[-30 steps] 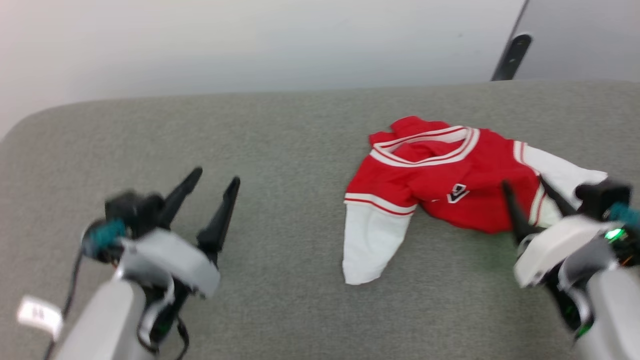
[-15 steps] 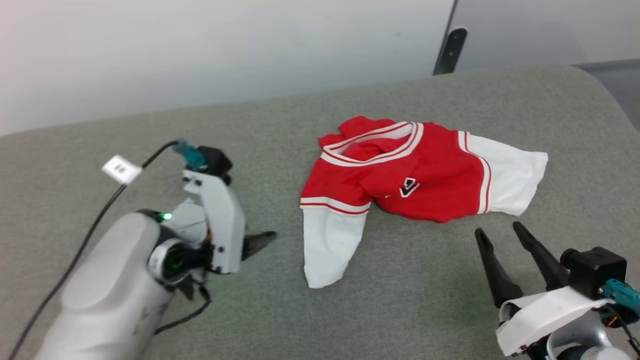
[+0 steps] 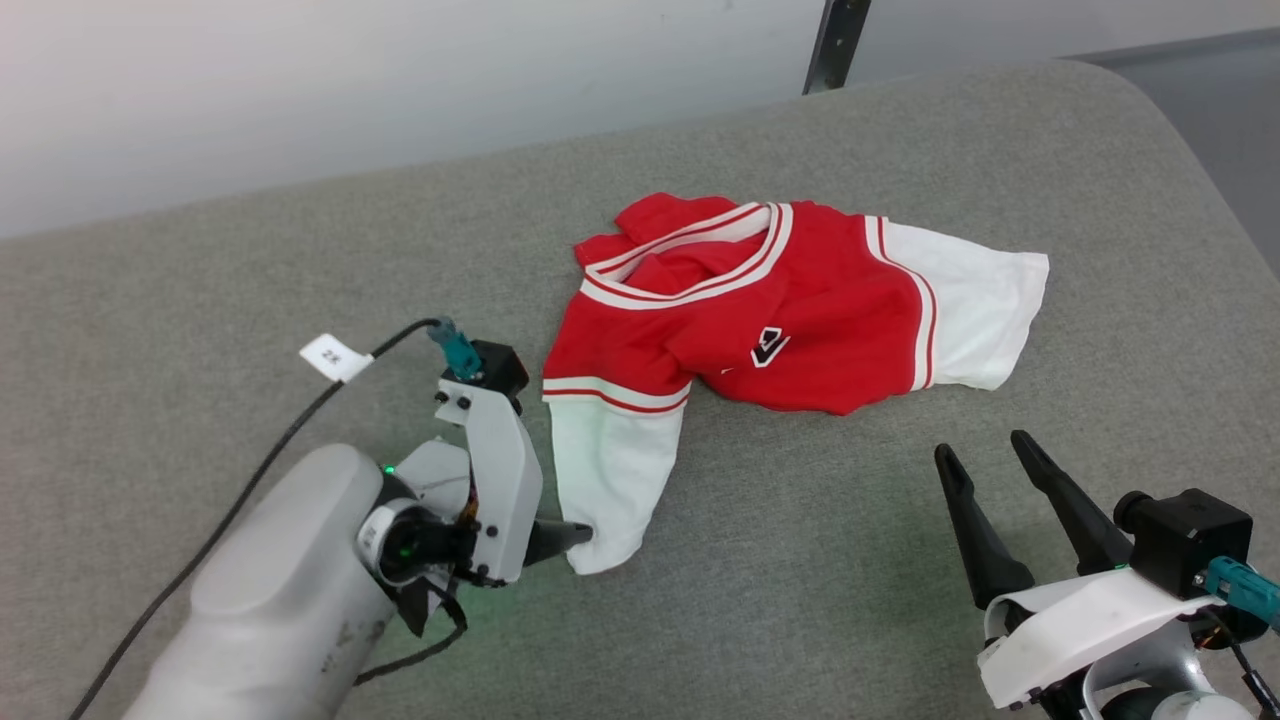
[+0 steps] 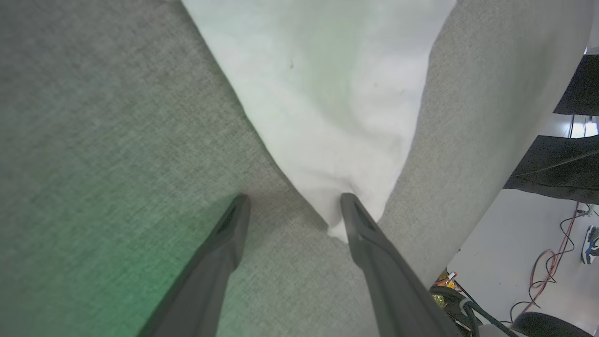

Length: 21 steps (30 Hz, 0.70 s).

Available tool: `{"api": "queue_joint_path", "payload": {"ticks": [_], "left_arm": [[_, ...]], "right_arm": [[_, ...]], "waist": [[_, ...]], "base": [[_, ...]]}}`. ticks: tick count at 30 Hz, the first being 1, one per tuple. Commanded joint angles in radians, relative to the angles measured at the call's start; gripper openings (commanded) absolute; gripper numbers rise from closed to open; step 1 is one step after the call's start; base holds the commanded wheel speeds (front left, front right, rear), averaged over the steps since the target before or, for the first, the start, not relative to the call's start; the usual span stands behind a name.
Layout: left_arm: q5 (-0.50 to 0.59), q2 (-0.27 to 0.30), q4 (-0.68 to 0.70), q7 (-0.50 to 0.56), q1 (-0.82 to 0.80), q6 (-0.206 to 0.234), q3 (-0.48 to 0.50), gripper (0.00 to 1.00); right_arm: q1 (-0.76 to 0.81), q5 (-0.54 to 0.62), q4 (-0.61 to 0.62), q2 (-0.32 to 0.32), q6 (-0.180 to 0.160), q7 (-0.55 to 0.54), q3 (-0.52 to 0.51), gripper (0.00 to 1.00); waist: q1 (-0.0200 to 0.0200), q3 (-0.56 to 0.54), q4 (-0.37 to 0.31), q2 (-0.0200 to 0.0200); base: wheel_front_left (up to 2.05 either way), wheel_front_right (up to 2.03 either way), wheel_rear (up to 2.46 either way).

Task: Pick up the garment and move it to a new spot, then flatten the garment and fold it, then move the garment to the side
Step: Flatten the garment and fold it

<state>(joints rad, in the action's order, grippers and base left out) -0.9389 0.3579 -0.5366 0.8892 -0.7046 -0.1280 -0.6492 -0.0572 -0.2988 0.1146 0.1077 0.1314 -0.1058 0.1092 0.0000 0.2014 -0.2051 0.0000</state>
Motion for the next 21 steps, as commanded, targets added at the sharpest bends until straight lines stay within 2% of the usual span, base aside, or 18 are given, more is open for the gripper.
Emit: {"api": "queue_joint_path", "payload": {"ticks": [1,8,9,10,11,12,13,17,21], "left_arm": [[-0.008,-0.007,-0.020,0.000,0.013,-0.002,-0.009,1.00],[-0.094,-0.036,-0.032,0.038,0.031,-0.003,0.013,1.00],[-0.082,-0.028,-0.029,0.038,0.028,-0.003,0.006,0.83],[-0.079,-0.023,-0.026,0.040,0.028,-0.003,-0.002,0.56],[-0.084,-0.024,-0.027,0.039,0.033,-0.003,-0.002,0.41],[-0.089,-0.027,-0.030,0.034,0.035,-0.003,0.000,0.11],[-0.092,-0.031,-0.032,0.031,0.034,-0.003,0.002,0.00],[-0.094,-0.034,-0.041,0.008,0.010,-0.002,0.015,0.00],[-0.092,0.009,-0.040,-0.003,-0.035,-0.002,0.040,0.00]], "right_arm": [[-0.010,0.003,0.000,-0.007,-0.001,0.003,-0.001,1.00],[-0.013,0.007,-0.006,-0.014,-0.001,0.006,0.004,1.00],[-0.014,0.008,-0.006,-0.015,-0.001,0.006,0.002,1.00],[-0.014,0.009,-0.005,-0.016,-0.001,0.006,0.002,1.00],[-0.014,0.008,-0.004,-0.018,-0.001,0.006,0.003,1.00],[-0.015,0.006,-0.003,-0.018,-0.001,0.007,0.002,1.00],[-0.016,0.006,-0.004,-0.019,-0.001,0.008,0.001,1.00],[-0.015,0.006,-0.010,-0.020,-0.001,0.004,-0.009,1.00],[0.000,0.009,-0.009,-0.024,-0.001,-0.002,-0.017,1.00]], "waist": [[0.0000,0.010,-0.007,0.0000],[0.0000,0.014,-0.009,0.0000],[0.0000,0.014,-0.008,0.0000],[0.0000,0.014,-0.006,0.0000],[0.0000,0.014,-0.004,0.0000],[0.0000,0.014,-0.003,0.0000],[0.0000,0.014,-0.001,0.0000],[0.0000,0.006,0.015,0.0000],[0.0000,-0.009,0.039,0.0000]], "base": [[0.00,0.00,0.00],[0.00,0.00,0.00],[0.00,0.00,0.00],[0.00,0.00,0.00],[0.00,0.00,0.00],[0.00,0.00,0.00],[0.00,0.00,0.00],[0.00,0.00,0.00],[0.00,0.00,0.00]]}}
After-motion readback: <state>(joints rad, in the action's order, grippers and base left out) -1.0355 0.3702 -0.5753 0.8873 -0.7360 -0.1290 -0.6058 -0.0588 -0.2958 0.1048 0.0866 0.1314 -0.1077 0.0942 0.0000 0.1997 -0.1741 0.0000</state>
